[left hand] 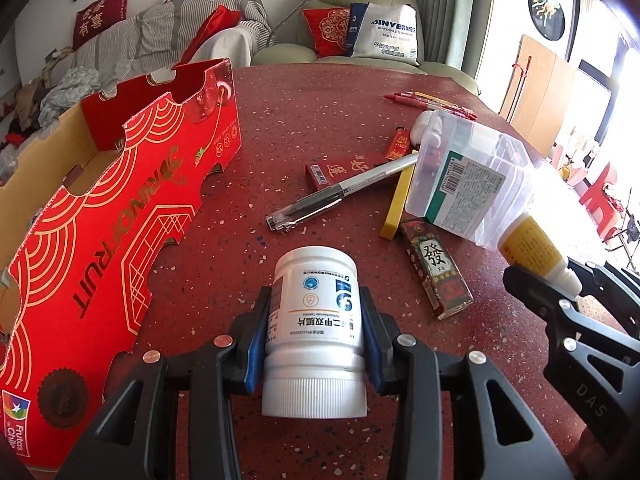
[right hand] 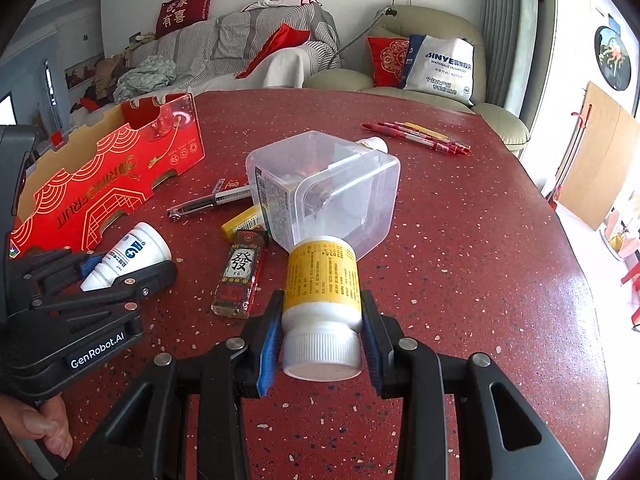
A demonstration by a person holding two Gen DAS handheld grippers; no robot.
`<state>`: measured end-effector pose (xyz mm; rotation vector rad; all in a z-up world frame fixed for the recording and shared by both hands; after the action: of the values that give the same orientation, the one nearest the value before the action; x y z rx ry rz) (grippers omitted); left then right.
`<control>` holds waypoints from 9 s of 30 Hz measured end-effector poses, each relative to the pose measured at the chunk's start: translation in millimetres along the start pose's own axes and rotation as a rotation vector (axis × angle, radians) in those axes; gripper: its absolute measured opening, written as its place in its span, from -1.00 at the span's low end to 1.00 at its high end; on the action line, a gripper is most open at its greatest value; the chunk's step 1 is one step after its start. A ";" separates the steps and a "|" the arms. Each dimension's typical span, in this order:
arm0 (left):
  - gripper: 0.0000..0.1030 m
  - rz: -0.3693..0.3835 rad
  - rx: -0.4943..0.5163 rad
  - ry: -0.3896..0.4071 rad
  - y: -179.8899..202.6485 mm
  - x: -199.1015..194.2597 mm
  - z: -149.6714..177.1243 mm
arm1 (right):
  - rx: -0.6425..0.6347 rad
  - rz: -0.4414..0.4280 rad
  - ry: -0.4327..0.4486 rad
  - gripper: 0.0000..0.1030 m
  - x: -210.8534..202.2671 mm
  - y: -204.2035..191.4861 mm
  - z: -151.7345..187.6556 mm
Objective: Organize rigid objects
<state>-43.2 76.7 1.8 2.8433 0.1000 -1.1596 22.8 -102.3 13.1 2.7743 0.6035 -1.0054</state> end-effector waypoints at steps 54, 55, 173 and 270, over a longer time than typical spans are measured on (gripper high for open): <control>-0.17 -0.023 -0.010 0.054 -8.3 -23.1 -1.4 | 0.012 -0.036 0.101 -0.28 -26.7 -0.9 -5.7; -0.17 -0.015 -0.014 0.073 -8.9 -31.6 -4.6 | 0.016 -0.045 0.110 -0.28 -31.3 -3.4 -8.4; -0.31 0.053 0.022 -0.007 36.4 20.4 -20.7 | -0.195 -0.319 0.003 0.95 66.0 31.5 -51.3; -0.50 0.007 0.053 0.048 19.4 -15.1 4.7 | -0.022 -0.039 0.002 0.42 -6.7 8.2 7.7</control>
<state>-55.6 56.4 9.8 2.9161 0.0630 -1.1088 17.0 -114.0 11.4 2.7548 0.6675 -0.9976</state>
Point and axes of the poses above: each gripper's, at about its wrist camera, not at the fingertips, and x roughly the way its jaws point, y to its right, z to its underside, the point moved 1 cm from there along x, roughly the way its jaws point, and after that the axes turned 7 degrees about y, right-handed, at the moved point
